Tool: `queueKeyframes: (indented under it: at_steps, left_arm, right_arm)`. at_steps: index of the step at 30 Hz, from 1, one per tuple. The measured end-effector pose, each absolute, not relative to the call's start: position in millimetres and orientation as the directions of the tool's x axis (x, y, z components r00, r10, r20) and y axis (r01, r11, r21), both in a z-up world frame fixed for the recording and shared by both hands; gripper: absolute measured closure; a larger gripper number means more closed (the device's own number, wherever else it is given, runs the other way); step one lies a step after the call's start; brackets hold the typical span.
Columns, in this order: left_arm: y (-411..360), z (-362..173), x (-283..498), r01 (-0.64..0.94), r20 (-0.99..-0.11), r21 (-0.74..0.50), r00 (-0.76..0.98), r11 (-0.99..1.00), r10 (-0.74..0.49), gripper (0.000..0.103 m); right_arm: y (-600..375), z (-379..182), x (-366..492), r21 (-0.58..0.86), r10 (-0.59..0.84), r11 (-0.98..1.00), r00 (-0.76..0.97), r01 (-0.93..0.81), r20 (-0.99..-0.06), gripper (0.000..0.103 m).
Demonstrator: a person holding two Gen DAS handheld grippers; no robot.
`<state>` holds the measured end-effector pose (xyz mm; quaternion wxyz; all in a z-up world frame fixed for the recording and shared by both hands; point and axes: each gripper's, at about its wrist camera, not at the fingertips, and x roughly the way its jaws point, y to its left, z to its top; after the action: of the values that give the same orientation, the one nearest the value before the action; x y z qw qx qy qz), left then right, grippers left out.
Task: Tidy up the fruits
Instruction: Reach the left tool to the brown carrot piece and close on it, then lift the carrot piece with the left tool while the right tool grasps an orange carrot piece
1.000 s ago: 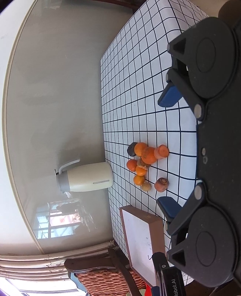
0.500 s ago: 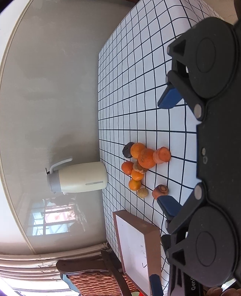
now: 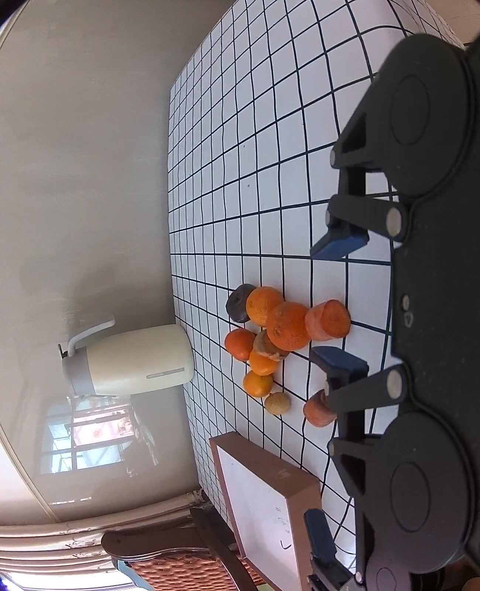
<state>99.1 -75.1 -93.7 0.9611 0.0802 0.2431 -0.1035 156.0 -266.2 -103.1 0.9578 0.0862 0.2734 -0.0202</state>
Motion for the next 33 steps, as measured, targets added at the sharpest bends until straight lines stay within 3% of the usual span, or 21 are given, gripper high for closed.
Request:
queueKeyframes:
  at_steps: [9, 12, 14, 17, 25, 33]
  left_arm:
    - [-100.5, -107.2, 113.6, 0.287, -0.489, 0.116, 0.850, 0.951, -0.197, 0.027]
    - [-106.5, -113.1, 120.9, 0.297, -0.501, 0.114, 0.841, 0.948, -0.203, 0.037]
    - [-108.1, -117.3, 125.1, 0.299, -0.506, 0.106, 0.837, 0.948, -0.207, 0.054]
    - [-107.4, -121.3, 127.2, 0.301, -0.501, 0.079, 0.836, 0.950, -0.224, 0.070]
    - [-96.0, -125.1, 123.5, 0.274, -0.482, 0.072, 0.852, 0.959, -0.207, 0.073]
    - [-89.2, -126.5, 122.9, 0.257, -0.473, 0.092, 0.861, 0.962, -0.185, 0.073]
  right_arm:
    - [-272.7, -107.9, 161.3, 0.177, 0.031, 0.981, 0.848, 0.075, -0.529, 0.060]
    - [-275.3, -109.3, 163.9, 0.193, 0.043, 0.979, 0.844, 0.072, -0.534, 0.060]
    - [-275.1, -110.9, 166.5, 0.195, 0.048, 0.978, 0.841, 0.069, -0.539, 0.060]
    - [-274.4, -112.9, 170.2, 0.207, 0.061, 0.976, 0.837, 0.064, -0.544, 0.060]
    - [-268.4, -119.5, 181.4, 0.216, 0.077, 0.975, 0.823, 0.057, -0.562, 0.061]
    - [-258.2, -126.4, 189.9, 0.171, 0.048, 0.983, 0.818, 0.062, -0.573, 0.077]
